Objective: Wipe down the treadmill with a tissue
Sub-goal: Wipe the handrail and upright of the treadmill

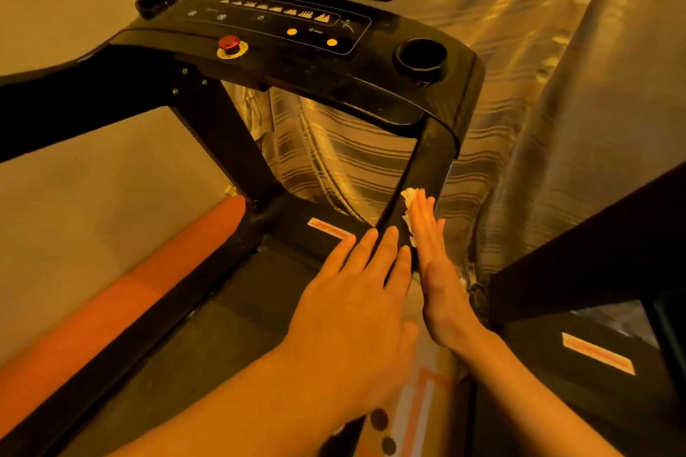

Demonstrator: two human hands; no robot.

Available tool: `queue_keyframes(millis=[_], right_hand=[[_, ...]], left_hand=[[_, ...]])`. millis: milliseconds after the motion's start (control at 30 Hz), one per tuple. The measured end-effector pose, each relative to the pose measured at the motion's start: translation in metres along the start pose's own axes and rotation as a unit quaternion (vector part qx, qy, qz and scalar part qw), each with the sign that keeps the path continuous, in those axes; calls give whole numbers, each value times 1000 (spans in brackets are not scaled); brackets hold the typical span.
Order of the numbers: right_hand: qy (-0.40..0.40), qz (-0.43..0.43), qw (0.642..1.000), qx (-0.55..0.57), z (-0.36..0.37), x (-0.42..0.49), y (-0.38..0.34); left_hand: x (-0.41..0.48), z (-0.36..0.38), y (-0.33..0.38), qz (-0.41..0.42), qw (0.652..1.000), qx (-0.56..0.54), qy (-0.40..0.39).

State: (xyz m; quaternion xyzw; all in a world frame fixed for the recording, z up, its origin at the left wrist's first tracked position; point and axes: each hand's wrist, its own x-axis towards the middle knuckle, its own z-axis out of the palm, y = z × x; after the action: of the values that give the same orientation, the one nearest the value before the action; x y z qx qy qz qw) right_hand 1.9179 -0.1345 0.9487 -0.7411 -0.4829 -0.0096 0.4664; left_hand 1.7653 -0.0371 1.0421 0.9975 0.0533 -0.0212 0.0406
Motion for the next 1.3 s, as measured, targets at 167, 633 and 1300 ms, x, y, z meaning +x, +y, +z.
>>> queue_keyframes(millis=[167, 633, 1300], right_hand=[[63, 10, 998, -9, -7, 38, 28], [103, 88, 990, -34, -21, 102, 78], [125, 56, 988, 64, 4, 53, 51]], left_hand=[[17, -4, -1, 12, 996, 92, 13], [39, 18, -12, 46, 987, 108, 109], [48, 30, -12, 29, 980, 120, 155]])
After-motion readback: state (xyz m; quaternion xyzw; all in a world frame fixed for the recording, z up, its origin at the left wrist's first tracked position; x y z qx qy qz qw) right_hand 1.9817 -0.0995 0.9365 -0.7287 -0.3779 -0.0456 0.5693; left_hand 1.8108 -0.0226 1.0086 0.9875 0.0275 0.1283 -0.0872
